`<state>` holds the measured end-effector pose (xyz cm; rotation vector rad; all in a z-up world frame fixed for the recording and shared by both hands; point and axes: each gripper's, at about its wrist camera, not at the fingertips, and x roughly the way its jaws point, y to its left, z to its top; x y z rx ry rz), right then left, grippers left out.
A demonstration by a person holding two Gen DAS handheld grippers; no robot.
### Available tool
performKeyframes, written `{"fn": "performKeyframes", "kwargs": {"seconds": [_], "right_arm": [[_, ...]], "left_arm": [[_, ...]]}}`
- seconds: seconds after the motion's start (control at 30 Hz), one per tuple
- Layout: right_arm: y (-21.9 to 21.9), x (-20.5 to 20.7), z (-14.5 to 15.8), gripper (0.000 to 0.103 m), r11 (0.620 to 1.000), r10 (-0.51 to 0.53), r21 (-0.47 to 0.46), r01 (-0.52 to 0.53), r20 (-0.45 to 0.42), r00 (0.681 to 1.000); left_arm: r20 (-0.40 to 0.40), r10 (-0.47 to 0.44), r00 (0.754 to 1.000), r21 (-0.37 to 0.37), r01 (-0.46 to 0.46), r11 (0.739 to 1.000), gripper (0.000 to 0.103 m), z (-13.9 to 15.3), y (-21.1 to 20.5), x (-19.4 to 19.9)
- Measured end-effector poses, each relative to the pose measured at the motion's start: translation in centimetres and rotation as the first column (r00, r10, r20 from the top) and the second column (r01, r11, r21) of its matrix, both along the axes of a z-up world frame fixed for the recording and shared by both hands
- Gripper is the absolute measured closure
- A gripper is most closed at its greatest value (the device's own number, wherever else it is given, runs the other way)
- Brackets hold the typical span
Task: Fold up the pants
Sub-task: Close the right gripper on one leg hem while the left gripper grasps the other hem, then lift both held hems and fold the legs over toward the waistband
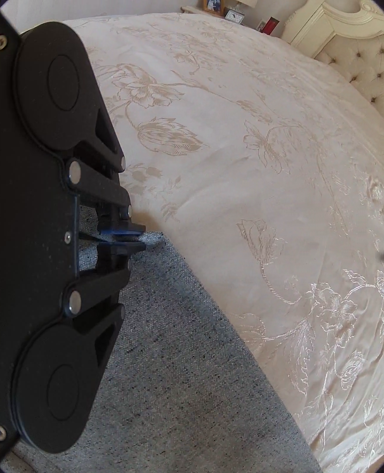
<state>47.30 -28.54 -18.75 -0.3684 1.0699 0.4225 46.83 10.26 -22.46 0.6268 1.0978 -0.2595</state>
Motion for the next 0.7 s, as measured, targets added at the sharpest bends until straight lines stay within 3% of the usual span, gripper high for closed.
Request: {"fn": "performKeyframes", "kwargs": {"seconds": [0.2, 0.43, 0.57, 0.6, 0.63, 0.7], "right_arm": [[-6.2, 0.6, -0.7, 0.073, 0.996, 0.009, -0.092, -0.020, -0.121, 0.993], [-4.9, 2.0, -4.9, 0.073, 0.969, 0.127, -0.176, -0.171, -0.236, 0.963], [-4.6, 2.2, -6.9, 0.071, 0.970, 0.144, -0.135, -0.200, -0.342, 0.929], [-4.7, 2.3, -6.9, 0.078, 0.975, 0.138, -0.117, -0.190, -0.350, 0.926], [-4.9, 2.4, -6.8, 0.099, 0.980, 0.127, -0.095, -0.174, -0.372, 0.920], [-5.1, 2.0, -6.0, 0.099, 0.983, 0.116, -0.090, -0.161, -0.379, 0.918]], "left_arm": [[-0.028, 0.012, 1.000, 0.020, -0.011, 1.000, 0.096, -1.5, -0.3, 1.3], [-0.042, -0.017, 0.999, 0.060, 0.020, 0.998, 0.097, -2.0, -1.0, 1.9], [-0.040, -0.019, 0.999, 0.055, 0.021, 0.998, 0.098, -1.5, -0.8, 2.2], [-0.033, -0.018, 0.999, 0.054, 0.020, 0.998, 0.098, -1.1, -0.8, 2.3], [-0.019, -0.016, 1.000, 0.054, 0.017, 0.998, 0.098, -0.6, -0.7, 2.2], [0.042, -0.016, 0.999, 0.049, 0.014, 0.999, 0.098, 1.4, -0.7, 0.9]]}}
